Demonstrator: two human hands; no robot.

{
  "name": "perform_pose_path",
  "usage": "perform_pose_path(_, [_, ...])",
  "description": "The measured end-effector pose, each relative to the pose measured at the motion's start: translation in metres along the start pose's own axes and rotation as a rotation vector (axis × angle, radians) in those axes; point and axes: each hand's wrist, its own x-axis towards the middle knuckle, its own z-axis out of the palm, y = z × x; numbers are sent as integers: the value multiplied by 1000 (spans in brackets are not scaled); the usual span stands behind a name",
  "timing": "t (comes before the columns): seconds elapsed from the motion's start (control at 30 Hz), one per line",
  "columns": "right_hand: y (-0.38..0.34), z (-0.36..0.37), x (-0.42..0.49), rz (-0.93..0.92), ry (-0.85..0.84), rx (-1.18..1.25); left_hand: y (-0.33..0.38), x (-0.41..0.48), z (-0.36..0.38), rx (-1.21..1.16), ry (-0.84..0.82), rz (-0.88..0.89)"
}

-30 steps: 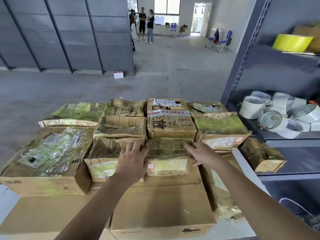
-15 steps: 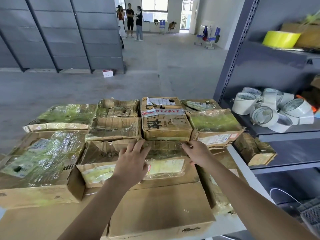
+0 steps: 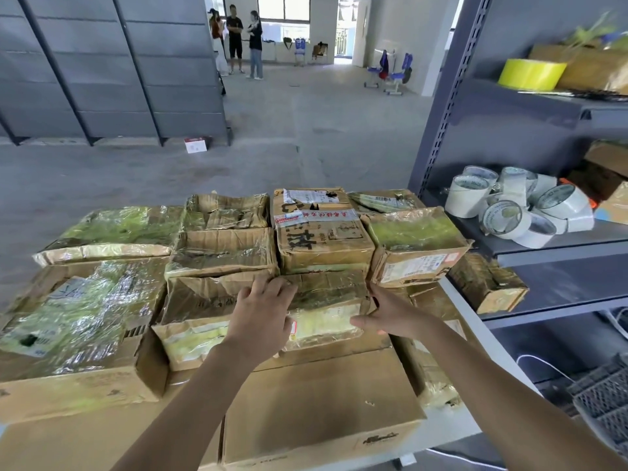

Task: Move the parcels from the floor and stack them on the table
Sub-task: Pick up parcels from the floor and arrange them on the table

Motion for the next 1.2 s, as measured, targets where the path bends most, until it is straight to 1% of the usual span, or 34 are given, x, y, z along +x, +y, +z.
perform_pose_path(0.13, [0,9,5,31,66,67,-4,0,2,-118,53,6])
perform_pose_path(0.27, [-3,8,4,5,98,145,-9,-3,0,-136,56,37])
perform_pose_path(0.33, [0,3,1,-19,117,173,-8,-4,-1,-167,72,22])
perform_pose_path(0.4, [1,-3,-4,-13,136,266,-6,-6,-2,-218,95,-26])
perform_pose_path(0.5, [3,-15,-6,87,108,335,-2,-7,-8,-236,180,-60])
perform_pose_path(0.53, [4,-17,-5,132,87,343,-1,-8,-10,-241,216,-32])
perform_pose_path(0.6, [6,-22,-2,254,37,460,1,-11,-11,-296,254,94])
perform_pose_path(0.67, [3,-24,0,345,-22,614,4,-13,-12,-327,194,223])
perform_pose_path(0.7, [1,-26,0,379,-49,659,5,-15,-14,-327,138,249])
perform_pose_path(0.77, [0,-27,2,440,-77,710,7,-16,-17,-313,16,235])
perform_pose_path(0.83, [2,-30,4,475,-96,744,7,-14,-19,-274,-48,201])
perform_pose_path(0.87, [1,-31,4,473,-102,755,5,-13,-18,-252,-47,195])
perform_pose_path(0.93, [-1,-33,1,414,-139,744,2,-11,-15,-248,-5,207])
perform_pose_path(1.03, [1,-32,-1,241,-153,689,2,-11,-9,-295,68,224])
perform_pose_path(1.1, [5,-30,1,136,-112,663,3,-10,-9,-334,99,167])
perform_pose_path(1.2, [14,-25,3,10,-64,712,2,-7,-8,-349,92,47])
